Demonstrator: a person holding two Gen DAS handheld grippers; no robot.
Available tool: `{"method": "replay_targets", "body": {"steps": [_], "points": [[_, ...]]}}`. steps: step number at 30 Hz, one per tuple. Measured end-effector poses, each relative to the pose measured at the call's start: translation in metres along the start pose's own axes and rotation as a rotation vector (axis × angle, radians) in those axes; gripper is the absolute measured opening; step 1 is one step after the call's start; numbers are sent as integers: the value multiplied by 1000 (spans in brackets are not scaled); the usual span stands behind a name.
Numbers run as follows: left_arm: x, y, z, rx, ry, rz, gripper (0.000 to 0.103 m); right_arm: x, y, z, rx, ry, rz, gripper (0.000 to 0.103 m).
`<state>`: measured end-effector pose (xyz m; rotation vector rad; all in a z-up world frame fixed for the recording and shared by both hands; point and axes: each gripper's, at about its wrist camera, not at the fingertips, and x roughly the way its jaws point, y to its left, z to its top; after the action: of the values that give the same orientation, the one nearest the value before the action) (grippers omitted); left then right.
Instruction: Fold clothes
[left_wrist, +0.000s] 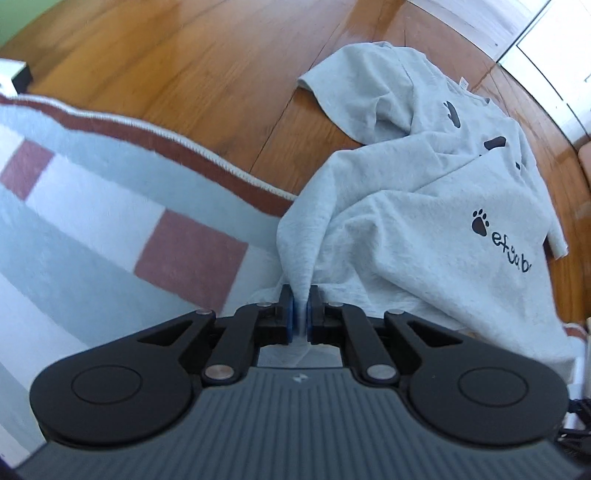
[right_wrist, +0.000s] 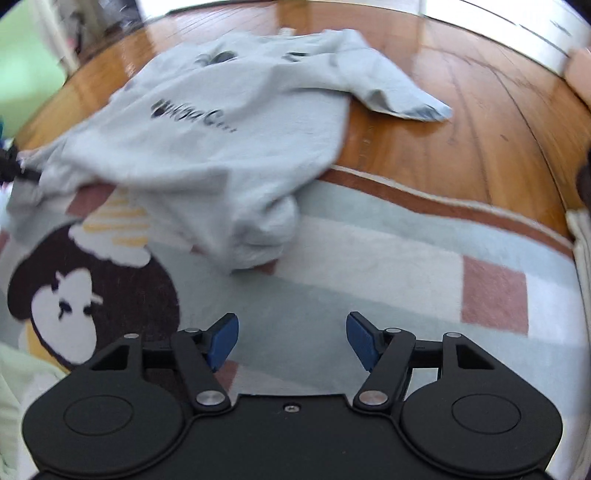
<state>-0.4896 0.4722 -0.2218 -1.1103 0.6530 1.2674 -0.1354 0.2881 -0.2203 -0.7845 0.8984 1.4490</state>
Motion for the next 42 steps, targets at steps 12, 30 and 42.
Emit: {"method": "replay_targets", "body": {"steps": [12, 30, 42], "points": [[-20, -7, -1, 34, -124, -64, 5, 13, 5, 32, 77, -185, 74, 18], [-1, -37, -6, 183, -31, 29, 5, -44, -50, 36, 327, -45, -215, 13], [-23, -132, -72, 680, -69, -370, 44, -59, -78, 44, 575, -165, 157, 14]]}}
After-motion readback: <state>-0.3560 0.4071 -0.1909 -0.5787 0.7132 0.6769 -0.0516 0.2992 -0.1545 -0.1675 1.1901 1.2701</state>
